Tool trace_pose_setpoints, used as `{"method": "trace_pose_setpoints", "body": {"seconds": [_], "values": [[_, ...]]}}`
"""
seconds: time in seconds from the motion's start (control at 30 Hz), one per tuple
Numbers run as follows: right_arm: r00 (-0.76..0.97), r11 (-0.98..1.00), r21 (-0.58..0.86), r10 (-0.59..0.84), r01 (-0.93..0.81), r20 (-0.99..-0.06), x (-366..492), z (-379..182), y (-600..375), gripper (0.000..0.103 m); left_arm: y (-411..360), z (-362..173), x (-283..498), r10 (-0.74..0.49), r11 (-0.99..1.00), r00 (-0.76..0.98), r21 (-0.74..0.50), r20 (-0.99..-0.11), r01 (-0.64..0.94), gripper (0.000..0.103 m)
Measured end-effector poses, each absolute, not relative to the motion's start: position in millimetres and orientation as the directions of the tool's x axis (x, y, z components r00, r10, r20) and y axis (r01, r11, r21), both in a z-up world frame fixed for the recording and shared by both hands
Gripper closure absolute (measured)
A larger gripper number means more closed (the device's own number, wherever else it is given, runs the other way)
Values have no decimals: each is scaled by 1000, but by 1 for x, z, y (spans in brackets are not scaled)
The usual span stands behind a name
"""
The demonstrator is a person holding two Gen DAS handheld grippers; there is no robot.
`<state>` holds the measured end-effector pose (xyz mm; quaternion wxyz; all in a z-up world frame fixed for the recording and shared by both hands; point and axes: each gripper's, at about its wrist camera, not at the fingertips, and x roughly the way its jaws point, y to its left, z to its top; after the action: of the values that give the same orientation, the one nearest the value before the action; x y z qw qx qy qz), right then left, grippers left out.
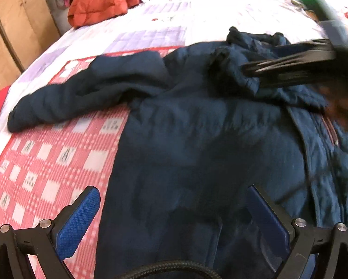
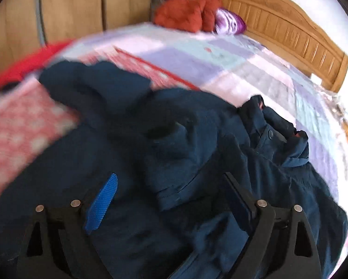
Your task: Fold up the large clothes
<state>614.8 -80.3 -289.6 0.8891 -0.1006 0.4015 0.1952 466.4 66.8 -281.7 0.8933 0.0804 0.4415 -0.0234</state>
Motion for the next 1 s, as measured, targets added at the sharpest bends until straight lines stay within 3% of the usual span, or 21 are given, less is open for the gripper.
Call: {"method": "trace_pose_setpoints", "body": {"seconds": [0.13,0.3,0.37,0.5,0.67,0.87,1.0], "values": [[713,982,-47,101,-185,-694,584,-259,-179,10,48,-277,503,5,985,638,115,-770,131,0],[664,986,-146,-166,86,-729,579,-269,-291,10,14,-277,574,-38,992,655,52,-755,118,0],[615,980,-142,-198,140,-763,582,-284,-322,10,-1,-277,604,-48,994,659,31,-751,108,0],[497,983,-93,-161,161,-853,576,-330,-358,10,-12,-279,650,-31,998,670,15,-741,63,0],[595,985,-115,-167,124,-786,533,-313,-343,10,-8,-283,681,-28,1000,663,-17,-748,23,0],[616,994,-95,-111,59,-780,484,-309,-322,10,0,-297,674,-208,973,612,-225,-763,50,0],[619,996,-65,-89,62,-780,471,-304,-316,10,-14,-347,677,-142,989,464,-139,-874,41,3]]}}
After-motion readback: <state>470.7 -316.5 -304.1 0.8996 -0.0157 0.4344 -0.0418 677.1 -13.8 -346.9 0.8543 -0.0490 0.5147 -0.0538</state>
